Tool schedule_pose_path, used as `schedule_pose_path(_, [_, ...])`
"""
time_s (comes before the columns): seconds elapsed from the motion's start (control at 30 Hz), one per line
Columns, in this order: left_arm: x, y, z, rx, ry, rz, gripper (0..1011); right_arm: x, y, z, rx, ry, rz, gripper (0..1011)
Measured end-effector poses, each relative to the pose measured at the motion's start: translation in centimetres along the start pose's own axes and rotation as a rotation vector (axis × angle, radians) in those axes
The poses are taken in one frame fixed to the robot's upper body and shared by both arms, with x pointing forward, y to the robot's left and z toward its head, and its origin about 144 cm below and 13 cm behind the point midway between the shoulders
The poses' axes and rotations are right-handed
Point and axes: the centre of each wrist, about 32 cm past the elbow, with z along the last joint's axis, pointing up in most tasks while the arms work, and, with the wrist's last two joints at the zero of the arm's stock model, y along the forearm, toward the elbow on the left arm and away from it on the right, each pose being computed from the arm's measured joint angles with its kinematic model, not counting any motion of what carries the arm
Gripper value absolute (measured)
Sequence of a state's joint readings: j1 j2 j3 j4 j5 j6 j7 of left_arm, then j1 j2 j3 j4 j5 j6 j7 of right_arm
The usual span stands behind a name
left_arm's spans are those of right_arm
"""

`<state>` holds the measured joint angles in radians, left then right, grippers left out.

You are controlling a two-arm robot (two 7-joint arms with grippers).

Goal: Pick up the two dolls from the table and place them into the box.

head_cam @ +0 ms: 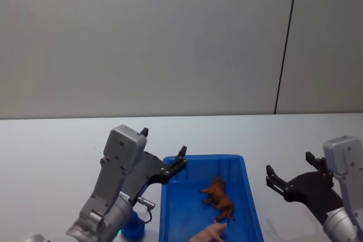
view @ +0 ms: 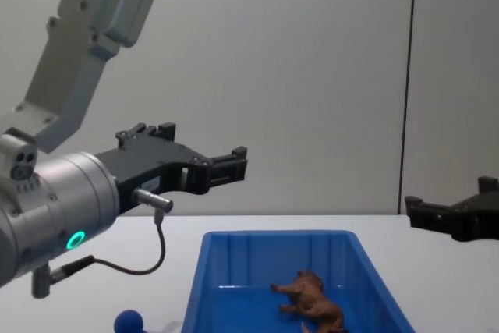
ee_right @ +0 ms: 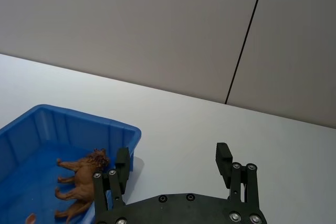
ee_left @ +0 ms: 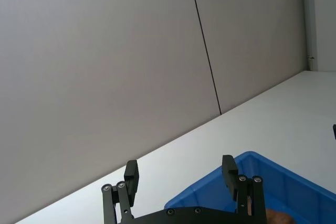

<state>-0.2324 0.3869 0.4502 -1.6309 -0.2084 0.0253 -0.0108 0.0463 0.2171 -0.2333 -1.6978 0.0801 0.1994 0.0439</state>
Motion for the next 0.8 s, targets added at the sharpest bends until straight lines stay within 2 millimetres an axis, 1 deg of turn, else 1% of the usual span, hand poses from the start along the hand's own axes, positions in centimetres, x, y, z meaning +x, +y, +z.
schedule_pose_path(0.43, [1.3, 1.3, 0.0, 0.096, 0.048, 0.016, 1001, 0.1, -0.4, -0.1, -0.004, -0.004, -0.025, 1001])
schedule_pose_path(0.8, [2.6, 2.7, -0.6, 0.196, 0.093, 0.030, 1001, 0.2, -0.5, -0.1, -0.007, -0.005, -0.034, 1001])
